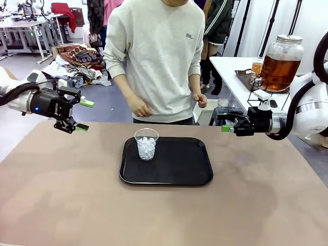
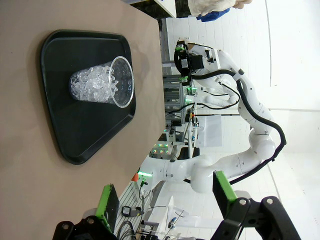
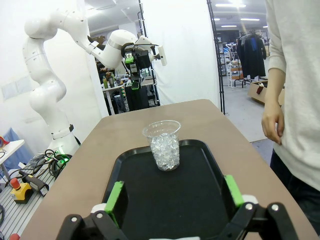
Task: Pour the drink into the iced cup.
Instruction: Pick up the iced cup indicated by the human and present it to them.
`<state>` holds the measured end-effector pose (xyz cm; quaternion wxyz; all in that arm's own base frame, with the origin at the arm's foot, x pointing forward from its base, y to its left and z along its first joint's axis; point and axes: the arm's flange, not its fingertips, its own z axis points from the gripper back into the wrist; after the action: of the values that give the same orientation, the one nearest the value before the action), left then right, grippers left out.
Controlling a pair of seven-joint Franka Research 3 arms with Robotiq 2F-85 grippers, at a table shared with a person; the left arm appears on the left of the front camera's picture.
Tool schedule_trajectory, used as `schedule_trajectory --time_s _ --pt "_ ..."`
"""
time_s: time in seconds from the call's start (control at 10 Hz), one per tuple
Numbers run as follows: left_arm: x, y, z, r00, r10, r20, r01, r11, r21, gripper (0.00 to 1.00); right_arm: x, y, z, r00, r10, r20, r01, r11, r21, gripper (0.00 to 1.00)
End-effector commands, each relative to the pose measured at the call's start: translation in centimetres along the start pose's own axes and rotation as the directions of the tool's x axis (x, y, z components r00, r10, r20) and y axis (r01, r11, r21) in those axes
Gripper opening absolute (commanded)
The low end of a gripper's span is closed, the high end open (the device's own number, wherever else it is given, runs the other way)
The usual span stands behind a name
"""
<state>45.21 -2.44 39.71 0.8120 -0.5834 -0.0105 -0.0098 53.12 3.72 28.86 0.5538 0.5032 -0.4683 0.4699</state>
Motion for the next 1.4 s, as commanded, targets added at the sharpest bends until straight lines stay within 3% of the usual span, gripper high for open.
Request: schedule_trajectory --time_s 0.0,1.3 --pt "0.05 -0.11 0.03 1.0 0.006 -0.001 -0.006 1.0 -0.003 1.0 0.3 -0.11 -0.2 1.0 -0.001 -0.003 0.001 1.0 0.002 1.0" --pt "0.05 -0.11 0.03 1.0 0.006 -0.001 -0.006 1.0 -0.003 1.0 0.3 -0.11 -0.2 1.0 -0.001 -0.003 0.001 1.0 0.002 1.0"
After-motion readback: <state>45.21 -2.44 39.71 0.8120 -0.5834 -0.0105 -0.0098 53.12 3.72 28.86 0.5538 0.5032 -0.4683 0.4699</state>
